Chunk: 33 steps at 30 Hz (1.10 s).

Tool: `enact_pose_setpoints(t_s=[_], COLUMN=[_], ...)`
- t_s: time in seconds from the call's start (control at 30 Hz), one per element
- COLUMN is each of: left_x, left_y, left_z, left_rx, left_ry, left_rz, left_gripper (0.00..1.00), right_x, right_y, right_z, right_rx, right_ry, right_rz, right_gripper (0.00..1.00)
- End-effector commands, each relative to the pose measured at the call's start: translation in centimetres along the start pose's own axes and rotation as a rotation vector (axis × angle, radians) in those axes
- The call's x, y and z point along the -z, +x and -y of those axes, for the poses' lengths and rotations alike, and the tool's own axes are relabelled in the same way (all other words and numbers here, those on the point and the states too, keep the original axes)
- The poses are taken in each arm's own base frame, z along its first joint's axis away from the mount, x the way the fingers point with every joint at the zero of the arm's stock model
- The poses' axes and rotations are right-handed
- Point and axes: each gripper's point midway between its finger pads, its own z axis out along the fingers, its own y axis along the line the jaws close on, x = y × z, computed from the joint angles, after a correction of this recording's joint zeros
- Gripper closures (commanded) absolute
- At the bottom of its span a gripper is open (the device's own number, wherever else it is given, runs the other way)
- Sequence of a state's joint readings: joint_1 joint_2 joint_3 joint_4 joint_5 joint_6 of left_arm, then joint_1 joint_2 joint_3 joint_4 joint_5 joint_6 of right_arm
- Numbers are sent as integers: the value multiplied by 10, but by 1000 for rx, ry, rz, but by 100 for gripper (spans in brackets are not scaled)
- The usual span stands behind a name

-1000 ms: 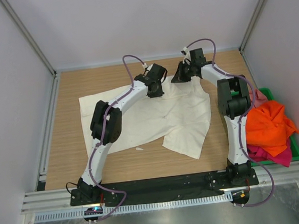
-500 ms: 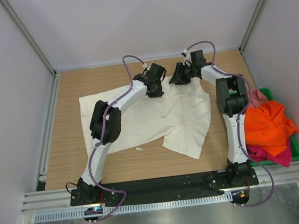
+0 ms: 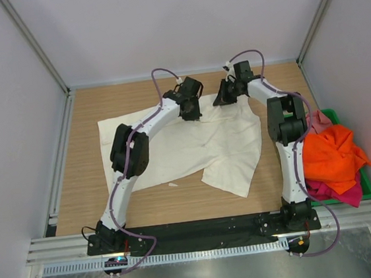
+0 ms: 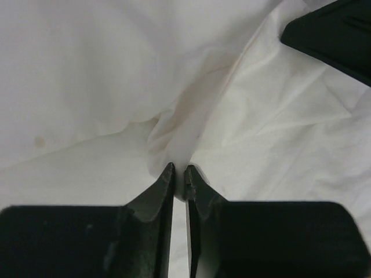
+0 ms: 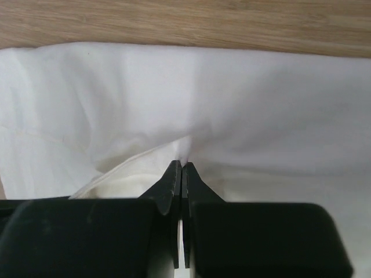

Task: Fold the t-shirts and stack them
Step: Fold the tshirt

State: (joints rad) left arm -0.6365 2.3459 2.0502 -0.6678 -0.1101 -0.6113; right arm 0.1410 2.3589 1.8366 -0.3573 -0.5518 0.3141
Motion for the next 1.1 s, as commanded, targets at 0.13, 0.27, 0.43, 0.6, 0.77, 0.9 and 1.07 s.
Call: enact_pose_setpoints(t_s=[0.13,0.27,0.43,0.6,0.77,0.9,1.07], left_x=[15,25,31,46,72,87,95], left_y=[-13,-12,-11,-18,-25,-17,28], left_z=[22,27,36,29,19,11,21], left_rx=[-124,-198,-250,-322,-387,-461,-555], left_ry=[165,225,288,270,234,223,333], left_rz=[-4,4,4,39,88,84,-11], left_gripper=[96,100,100,100,99,98,99], right_x=[109,132,137,144,140,134,135], right_y=[-48,-26,24,54,70,74,78], right_z=[-46,-50,-49,-41,-18,-2,-6], right_rx=[263,258,226,212,179,180,148], right_ry=[146,168,195,278,348,401,391], right_rz=[141,118,56,14,18,-4,-12], right_gripper=[99,99,99,99,99,99,99])
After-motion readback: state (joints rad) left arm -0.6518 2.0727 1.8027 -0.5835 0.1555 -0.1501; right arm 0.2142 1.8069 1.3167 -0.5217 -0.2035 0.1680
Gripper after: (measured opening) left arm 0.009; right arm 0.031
